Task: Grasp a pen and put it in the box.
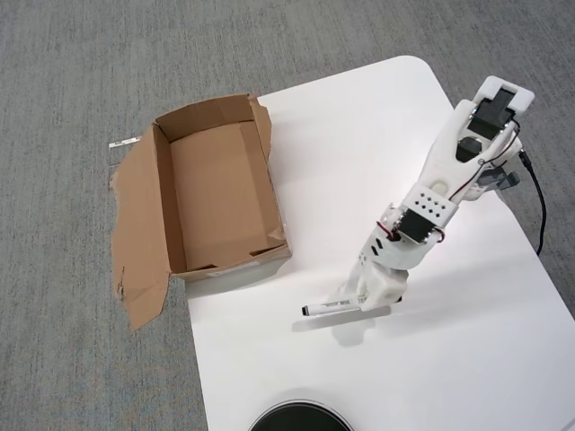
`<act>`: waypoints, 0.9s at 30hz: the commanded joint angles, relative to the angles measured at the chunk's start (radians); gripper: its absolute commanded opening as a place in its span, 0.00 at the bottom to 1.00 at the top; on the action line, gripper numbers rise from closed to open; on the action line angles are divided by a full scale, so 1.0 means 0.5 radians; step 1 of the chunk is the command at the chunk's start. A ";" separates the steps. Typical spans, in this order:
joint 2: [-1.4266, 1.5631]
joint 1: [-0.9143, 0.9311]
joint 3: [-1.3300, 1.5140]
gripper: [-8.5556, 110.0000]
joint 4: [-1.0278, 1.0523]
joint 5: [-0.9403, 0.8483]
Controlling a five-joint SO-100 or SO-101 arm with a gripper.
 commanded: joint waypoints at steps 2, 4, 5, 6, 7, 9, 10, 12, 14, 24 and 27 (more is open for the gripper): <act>0.276 0.112 -0.204 0.08 -0.012 -0.109; 0.325 0.176 -0.256 0.08 -0.012 -0.189; 0.337 0.201 -0.293 0.08 -0.012 -0.235; 0.347 0.229 -0.339 0.08 -0.015 -0.284; 0.347 0.256 -0.391 0.08 -0.015 -0.333; 0.334 0.321 -0.529 0.08 -0.015 -0.431; 0.325 0.348 -0.603 0.08 -0.015 -0.477; 0.313 0.403 -0.744 0.08 -0.015 -0.569; 0.313 0.462 -0.854 0.08 -0.015 -0.658; 0.313 0.769 -1.057 0.08 -0.015 -1.020; 0.313 0.857 -1.060 0.08 -0.015 -1.048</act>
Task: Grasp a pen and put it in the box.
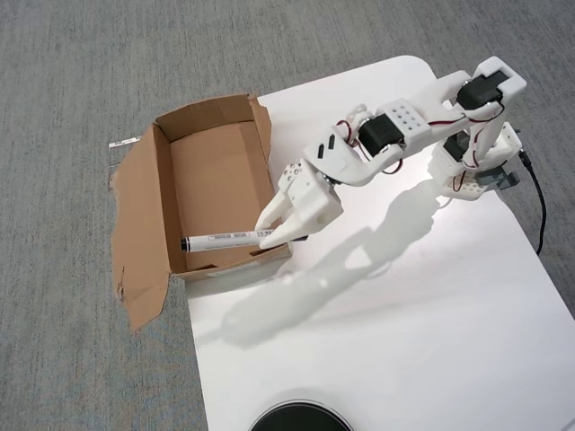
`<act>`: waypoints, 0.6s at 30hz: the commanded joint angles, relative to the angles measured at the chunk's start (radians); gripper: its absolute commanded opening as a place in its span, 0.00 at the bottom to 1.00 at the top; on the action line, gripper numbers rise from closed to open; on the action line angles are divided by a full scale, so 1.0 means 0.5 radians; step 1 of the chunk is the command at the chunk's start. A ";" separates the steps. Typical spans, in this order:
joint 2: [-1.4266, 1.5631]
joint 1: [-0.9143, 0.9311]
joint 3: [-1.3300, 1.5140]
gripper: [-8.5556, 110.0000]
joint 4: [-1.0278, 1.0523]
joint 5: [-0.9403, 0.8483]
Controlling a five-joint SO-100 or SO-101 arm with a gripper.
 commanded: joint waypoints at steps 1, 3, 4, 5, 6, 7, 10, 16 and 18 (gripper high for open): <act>0.071 0.112 -0.100 0.08 -0.018 -0.041; 0.067 0.173 -0.100 0.08 -0.018 -0.041; 0.067 0.204 -0.100 0.08 -0.018 -0.044; 0.067 0.235 -0.100 0.08 -0.018 -0.044; 0.067 0.272 -0.100 0.08 -0.018 -0.044; 0.067 0.302 -0.100 0.08 -0.021 -0.057; 0.064 0.407 -0.100 0.08 -0.021 -0.140; 0.006 0.563 -0.100 0.08 -0.034 -0.268; -0.058 0.578 -0.100 0.08 -0.123 -0.272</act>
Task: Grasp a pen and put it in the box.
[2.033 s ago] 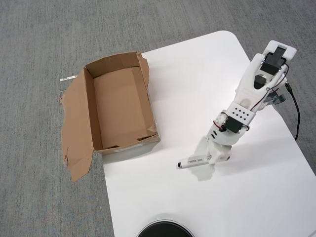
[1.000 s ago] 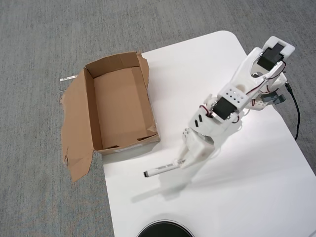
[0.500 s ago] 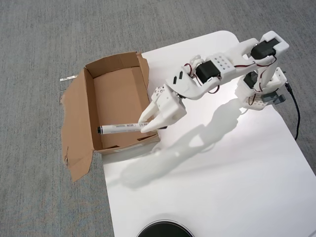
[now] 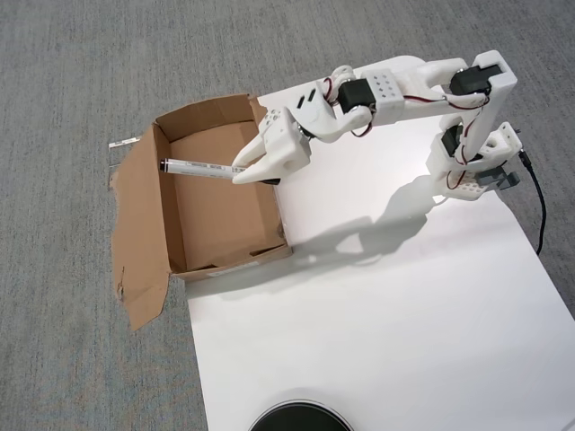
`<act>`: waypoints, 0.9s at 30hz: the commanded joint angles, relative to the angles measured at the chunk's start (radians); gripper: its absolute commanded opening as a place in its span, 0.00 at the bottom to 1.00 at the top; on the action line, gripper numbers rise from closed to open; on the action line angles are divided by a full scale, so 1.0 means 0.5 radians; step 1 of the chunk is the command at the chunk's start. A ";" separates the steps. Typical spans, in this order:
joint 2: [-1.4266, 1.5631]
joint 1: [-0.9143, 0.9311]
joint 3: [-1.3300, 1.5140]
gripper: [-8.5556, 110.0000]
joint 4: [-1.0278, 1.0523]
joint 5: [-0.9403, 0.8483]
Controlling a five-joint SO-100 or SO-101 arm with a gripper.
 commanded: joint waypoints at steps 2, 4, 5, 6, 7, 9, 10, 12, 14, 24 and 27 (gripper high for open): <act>-0.126 0.054 -0.100 0.08 -0.267 -0.035; -0.239 0.054 -0.100 0.08 -0.460 -0.035; -0.295 0.054 -0.100 0.08 -0.561 -0.035; -0.347 0.054 -0.100 0.08 -0.660 -0.035; -0.396 0.054 -0.100 0.08 -0.752 -0.035; -0.479 0.054 -0.100 0.08 -0.899 -0.035; -0.518 0.054 -0.100 0.08 -0.951 -0.035; -0.586 0.057 -0.100 0.08 -1.006 -0.035; -0.635 0.060 -0.097 0.08 -1.006 -0.035; -0.890 0.057 -0.066 0.08 -0.988 -0.035; -0.930 0.057 -0.066 0.08 -0.988 -0.035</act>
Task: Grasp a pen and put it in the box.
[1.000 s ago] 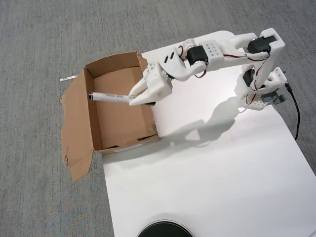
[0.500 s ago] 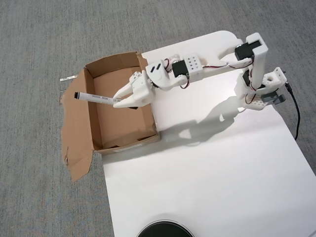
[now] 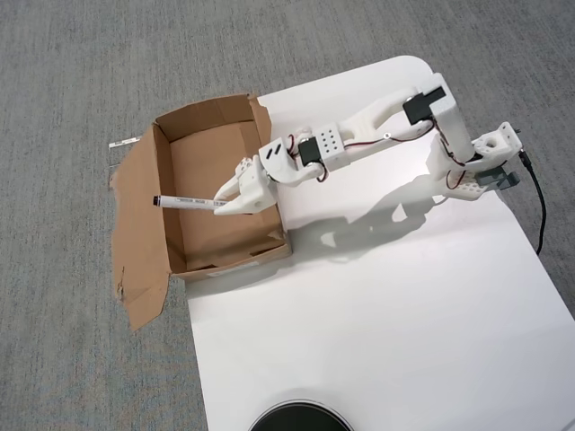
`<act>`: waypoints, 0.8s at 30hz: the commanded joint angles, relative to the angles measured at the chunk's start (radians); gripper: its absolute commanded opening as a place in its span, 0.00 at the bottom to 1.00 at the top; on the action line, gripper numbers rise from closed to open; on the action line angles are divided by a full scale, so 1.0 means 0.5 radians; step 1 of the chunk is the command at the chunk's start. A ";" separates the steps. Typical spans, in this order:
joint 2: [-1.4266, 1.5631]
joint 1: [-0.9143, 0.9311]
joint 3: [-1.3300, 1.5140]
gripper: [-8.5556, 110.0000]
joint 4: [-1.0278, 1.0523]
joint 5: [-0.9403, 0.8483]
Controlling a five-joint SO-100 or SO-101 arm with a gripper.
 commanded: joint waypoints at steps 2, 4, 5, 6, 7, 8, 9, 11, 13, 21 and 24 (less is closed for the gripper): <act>-0.015 0.008 -0.038 0.08 -0.018 -0.017; -0.058 0.011 -0.035 0.08 -0.018 -0.017; -0.080 0.020 -0.035 0.08 -0.018 -0.017; -0.098 0.032 -0.035 0.08 -0.018 -0.017; -0.114 0.041 -0.035 0.08 -0.018 -0.017; -0.126 0.041 -0.035 0.08 -0.018 -0.017; -0.126 0.044 -0.035 0.08 -0.018 -0.017; -0.129 0.048 -0.035 0.08 -0.015 -0.017; -0.129 0.051 -0.035 0.08 -0.015 -0.020; -0.172 0.051 -0.035 0.09 -0.012 -0.020; -0.175 0.051 -0.035 0.09 -0.012 -0.020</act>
